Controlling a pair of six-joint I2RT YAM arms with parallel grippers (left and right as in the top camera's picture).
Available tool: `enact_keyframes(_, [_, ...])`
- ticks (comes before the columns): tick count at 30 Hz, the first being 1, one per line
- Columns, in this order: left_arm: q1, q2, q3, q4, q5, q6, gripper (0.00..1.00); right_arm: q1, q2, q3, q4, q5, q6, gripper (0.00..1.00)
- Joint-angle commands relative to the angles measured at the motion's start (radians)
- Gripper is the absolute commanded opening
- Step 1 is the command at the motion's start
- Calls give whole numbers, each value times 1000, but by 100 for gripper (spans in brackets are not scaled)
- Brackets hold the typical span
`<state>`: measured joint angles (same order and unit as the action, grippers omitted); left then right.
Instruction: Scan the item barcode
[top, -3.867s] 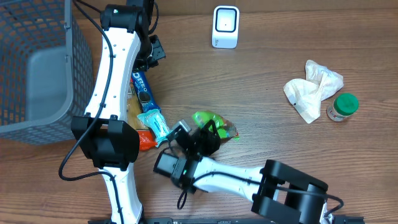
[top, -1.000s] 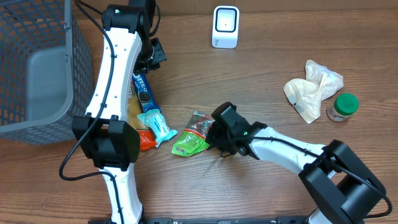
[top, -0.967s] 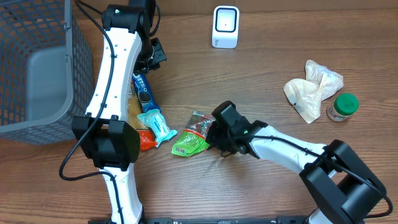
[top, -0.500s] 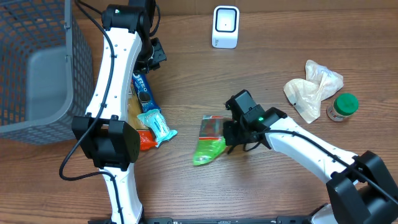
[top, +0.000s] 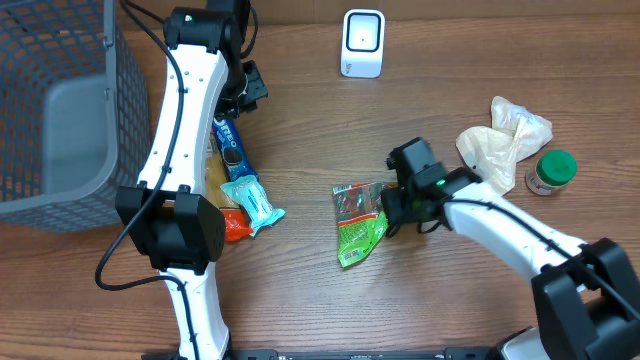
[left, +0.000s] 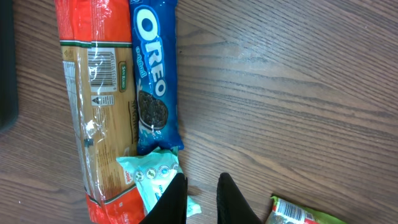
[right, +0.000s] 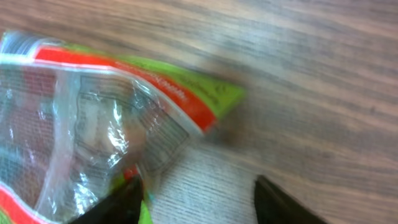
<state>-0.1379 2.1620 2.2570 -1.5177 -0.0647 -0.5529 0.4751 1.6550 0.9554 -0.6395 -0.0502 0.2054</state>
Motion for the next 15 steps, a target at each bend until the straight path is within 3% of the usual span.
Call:
enact_keyframes(1, [-8, 9, -6, 5, -6, -20, 11, -81, -15, 60, -36, -220, 8, 65])
enact_keyframes(7, [-8, 9, -6, 7, -7, -20, 12, -180, -13, 42, -20, -498, 29, 71])
enact_keyframes(9, [-8, 9, -6, 8, -9, -20, 13, -173, -6, 23, 22, -506, 66, 73])
enact_keyframes(11, [-8, 9, -6, 8, -19, -20, 14, -159, 2, 7, 48, -496, 89, 85])
enact_keyframes(15, [-8, 9, -6, 7, -39, -20, 16, -134, 45, -21, 112, -425, 152, 86])
